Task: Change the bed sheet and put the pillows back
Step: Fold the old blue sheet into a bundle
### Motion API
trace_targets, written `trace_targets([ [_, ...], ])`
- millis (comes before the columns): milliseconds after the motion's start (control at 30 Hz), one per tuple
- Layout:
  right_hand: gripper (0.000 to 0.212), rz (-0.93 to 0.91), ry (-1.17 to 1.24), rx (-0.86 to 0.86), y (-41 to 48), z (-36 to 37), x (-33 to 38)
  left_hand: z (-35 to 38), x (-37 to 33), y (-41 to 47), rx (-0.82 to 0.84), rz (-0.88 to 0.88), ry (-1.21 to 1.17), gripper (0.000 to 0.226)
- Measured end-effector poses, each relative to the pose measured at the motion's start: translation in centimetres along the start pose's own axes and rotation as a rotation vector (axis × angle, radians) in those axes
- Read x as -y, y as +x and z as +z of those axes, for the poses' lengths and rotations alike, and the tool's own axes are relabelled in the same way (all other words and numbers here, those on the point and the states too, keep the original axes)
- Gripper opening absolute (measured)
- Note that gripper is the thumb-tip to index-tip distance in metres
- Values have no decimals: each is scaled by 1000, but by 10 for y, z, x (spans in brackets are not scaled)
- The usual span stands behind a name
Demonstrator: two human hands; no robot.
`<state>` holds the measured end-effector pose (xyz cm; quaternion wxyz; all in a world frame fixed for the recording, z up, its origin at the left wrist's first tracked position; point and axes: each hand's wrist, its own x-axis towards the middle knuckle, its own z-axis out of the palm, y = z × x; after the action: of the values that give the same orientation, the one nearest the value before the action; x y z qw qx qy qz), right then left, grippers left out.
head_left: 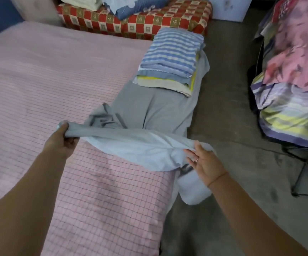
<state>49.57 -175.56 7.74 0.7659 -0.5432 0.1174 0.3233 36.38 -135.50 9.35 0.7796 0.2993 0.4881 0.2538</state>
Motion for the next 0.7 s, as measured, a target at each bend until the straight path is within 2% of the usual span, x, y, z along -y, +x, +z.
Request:
trace_targets([
  [100, 36, -32, -122, 13, 14, -8, 20, 25, -4, -9, -23, 47, 38, 18],
  [200, 39, -52, -179, 5, 23, -10, 33, 45, -6, -11, -15, 68, 51, 13],
  [367, 27, -50, -264, 5, 51, -13, 48, 72, -3, 5, -15, 56, 42, 11],
  [700, 28, -89, -342, -79, 173, 4, 94, 164, 3, 94, 27, 6, 80, 6],
])
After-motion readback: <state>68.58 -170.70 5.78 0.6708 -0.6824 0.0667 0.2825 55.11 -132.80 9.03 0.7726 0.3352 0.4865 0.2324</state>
